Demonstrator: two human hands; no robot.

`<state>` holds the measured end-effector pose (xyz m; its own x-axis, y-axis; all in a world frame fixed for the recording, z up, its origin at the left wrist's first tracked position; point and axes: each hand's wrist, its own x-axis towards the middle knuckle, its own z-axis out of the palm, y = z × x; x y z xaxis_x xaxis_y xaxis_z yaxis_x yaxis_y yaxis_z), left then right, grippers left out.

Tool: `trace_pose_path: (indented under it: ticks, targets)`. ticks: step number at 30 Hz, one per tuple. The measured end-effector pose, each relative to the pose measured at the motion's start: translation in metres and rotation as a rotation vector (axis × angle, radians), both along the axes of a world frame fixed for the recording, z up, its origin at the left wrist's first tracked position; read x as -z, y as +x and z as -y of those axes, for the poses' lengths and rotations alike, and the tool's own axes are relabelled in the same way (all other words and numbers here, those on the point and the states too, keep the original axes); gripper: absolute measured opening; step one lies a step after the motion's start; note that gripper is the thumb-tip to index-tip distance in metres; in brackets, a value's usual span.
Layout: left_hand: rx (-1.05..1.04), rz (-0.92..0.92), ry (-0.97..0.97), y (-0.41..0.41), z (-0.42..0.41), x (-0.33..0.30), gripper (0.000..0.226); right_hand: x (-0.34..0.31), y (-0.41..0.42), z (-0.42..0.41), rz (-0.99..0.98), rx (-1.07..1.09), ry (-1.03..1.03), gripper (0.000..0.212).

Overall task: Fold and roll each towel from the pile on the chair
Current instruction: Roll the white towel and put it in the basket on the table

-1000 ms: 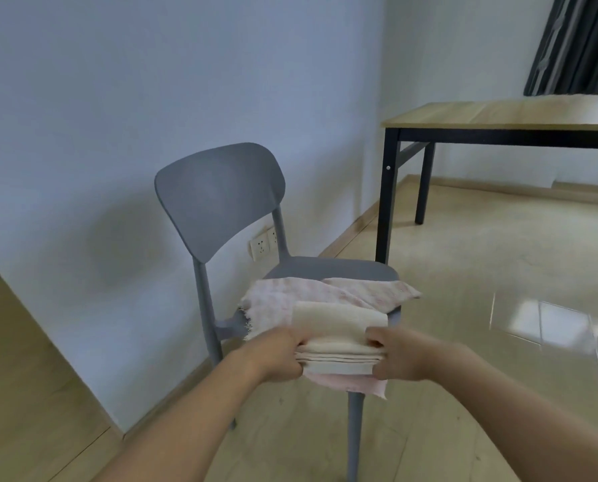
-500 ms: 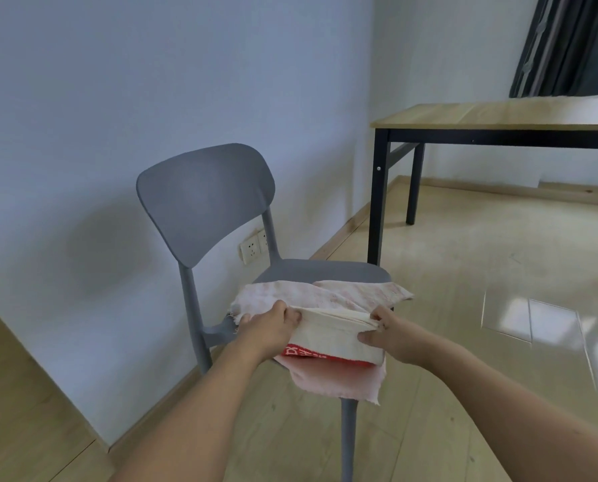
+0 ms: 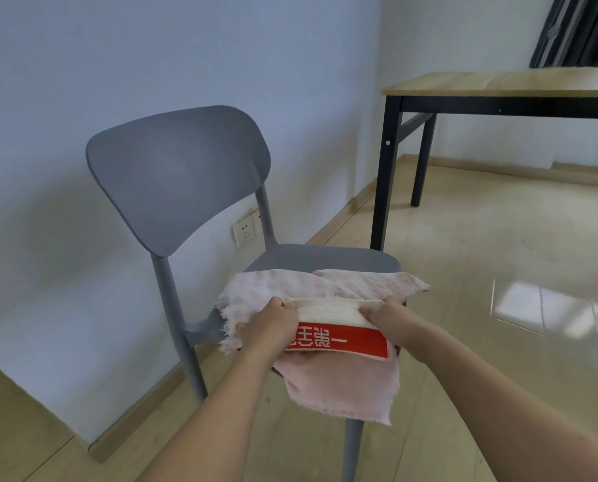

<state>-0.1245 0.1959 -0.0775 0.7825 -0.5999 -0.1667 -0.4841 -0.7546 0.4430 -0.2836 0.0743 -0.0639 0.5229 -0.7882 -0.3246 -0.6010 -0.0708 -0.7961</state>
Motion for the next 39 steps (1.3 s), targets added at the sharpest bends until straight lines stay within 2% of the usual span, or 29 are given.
trace_pose_path:
  ticks: [5, 11, 13, 18, 20, 21, 23, 25, 27, 29, 30, 33, 35, 37, 39]
  targets:
    - [-0.063, 0.027, -0.011, -0.002, 0.000, 0.007, 0.042, 0.004, 0.002, -0.005, -0.060, -0.023, 0.095, 0.048]
    - [-0.056, 0.082, -0.043, -0.013, -0.007, 0.009, 0.040, 0.035, -0.005, 0.000, -0.045, 0.014, 0.078, 0.079]
    - [-0.053, 0.053, -0.043, -0.013, -0.008, 0.008, 0.039, 0.051, -0.002, 0.012, -0.027, 0.037, 0.093, 0.072]
    - [-0.005, -0.053, -0.018, -0.013, -0.010, -0.005, 0.052, 0.024, -0.003, -0.005, 0.032, 0.084, 0.096, 0.046]
    - [0.030, -0.138, -0.015, -0.009, -0.012, -0.011, 0.058, 0.041, -0.002, 0.010, 0.028, 0.123, 0.133, 0.055]
    - [0.039, -0.200, -0.052, -0.008, -0.013, -0.015, 0.057, 0.041, -0.004, 0.012, 0.038, 0.132, 0.166, 0.063]
    - [0.027, -0.336, -0.216, -0.012, -0.017, -0.024, 0.053, 0.019, -0.009, 0.002, 0.104, 0.152, 0.235, 0.067]
    - [0.015, -0.413, -0.411, -0.021, -0.020, -0.035, 0.046, -0.023, -0.014, -0.022, 0.173, 0.155, 0.331, 0.050]
    - [0.023, -0.431, -0.568, -0.032, -0.024, -0.047, 0.039, -0.032, -0.021, -0.020, 0.263, 0.169, 0.394, 0.032]
    - [0.032, -0.460, -0.658, -0.039, -0.025, -0.058, 0.037, -0.045, -0.028, -0.023, 0.368, 0.201, 0.425, 0.018]
    - [0.040, -0.489, -0.672, -0.042, -0.026, -0.065, 0.041, -0.051, -0.031, -0.026, 0.417, 0.211, 0.434, 0.019]
    - [0.014, -0.595, -0.607, -0.051, -0.025, -0.083, 0.059, -0.061, -0.033, -0.037, 0.522, 0.250, 0.388, 0.045]
    - [-0.013, -0.632, -0.536, -0.056, -0.025, -0.093, 0.063, -0.062, -0.035, -0.044, 0.514, 0.299, 0.297, 0.052]
    - [-0.037, -0.626, -0.527, -0.064, -0.025, -0.100, 0.051, -0.064, -0.042, -0.051, 0.501, 0.320, 0.205, 0.045]
    - [-0.028, -0.508, -0.570, -0.074, -0.024, -0.105, 0.033, -0.069, -0.050, -0.054, 0.487, 0.340, 0.161, 0.040]
